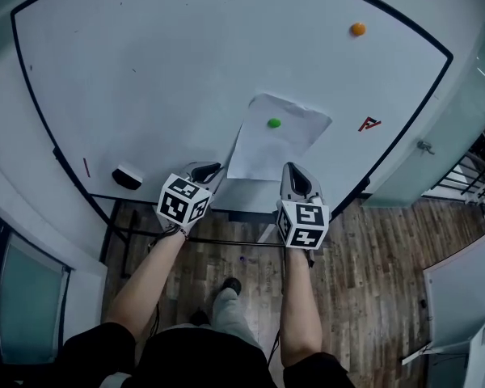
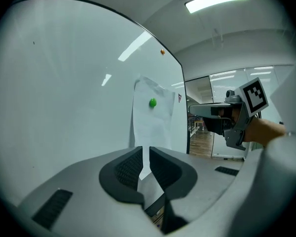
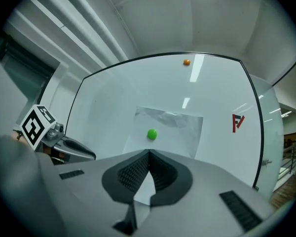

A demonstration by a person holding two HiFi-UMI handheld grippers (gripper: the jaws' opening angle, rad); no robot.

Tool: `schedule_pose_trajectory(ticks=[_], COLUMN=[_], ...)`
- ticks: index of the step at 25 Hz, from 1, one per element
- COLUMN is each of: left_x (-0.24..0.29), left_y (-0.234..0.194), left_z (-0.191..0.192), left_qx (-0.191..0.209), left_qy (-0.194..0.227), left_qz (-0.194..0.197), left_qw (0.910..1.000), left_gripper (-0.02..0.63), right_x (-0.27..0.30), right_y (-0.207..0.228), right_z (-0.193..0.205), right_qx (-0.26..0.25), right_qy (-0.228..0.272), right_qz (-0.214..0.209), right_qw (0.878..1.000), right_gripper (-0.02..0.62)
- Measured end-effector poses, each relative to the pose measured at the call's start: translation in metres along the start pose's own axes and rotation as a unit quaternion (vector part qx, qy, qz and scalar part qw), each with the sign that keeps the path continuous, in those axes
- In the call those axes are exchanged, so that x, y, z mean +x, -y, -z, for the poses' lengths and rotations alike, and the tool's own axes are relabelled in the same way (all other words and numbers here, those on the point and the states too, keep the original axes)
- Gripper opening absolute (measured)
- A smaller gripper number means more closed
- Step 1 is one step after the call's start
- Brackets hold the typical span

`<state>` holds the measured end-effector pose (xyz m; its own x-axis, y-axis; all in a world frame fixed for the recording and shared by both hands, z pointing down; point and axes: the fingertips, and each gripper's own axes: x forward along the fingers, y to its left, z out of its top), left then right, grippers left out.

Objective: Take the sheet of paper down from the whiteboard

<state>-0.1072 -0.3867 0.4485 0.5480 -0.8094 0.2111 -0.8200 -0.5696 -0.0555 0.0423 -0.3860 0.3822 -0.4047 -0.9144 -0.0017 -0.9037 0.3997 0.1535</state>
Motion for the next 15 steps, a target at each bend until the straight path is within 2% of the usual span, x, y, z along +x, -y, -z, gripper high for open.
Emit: schedule_pose_trajectory(ticks=[4, 6, 15], left_x=[0.023, 0.034, 0.078], left_y=[-0.002, -0.004, -0.015], left_z=[0.0, 0.0, 0.006], left_qx=[-0.002, -0.007, -0.015], left_qy=[-0.008, -0.011, -0.028], left_qz=[0.019, 0.027, 0.044], left_qw=[0.9998, 0.9995, 0.9985], left_gripper=[0.034, 0.12, 0.123], right_x=[0.008, 0.014, 0.041], right_y=[0.007, 0.009, 0.024], right_z=[0.001, 0.002, -0.01], right_qx=[0.007, 0.008, 0.004], right_qy=[0.002, -0.001, 0.01], right_qz=[0.006, 0.006, 0.017], right_qw=[1.0, 1.0, 1.0], right_gripper=[0.02, 0.02, 0.02])
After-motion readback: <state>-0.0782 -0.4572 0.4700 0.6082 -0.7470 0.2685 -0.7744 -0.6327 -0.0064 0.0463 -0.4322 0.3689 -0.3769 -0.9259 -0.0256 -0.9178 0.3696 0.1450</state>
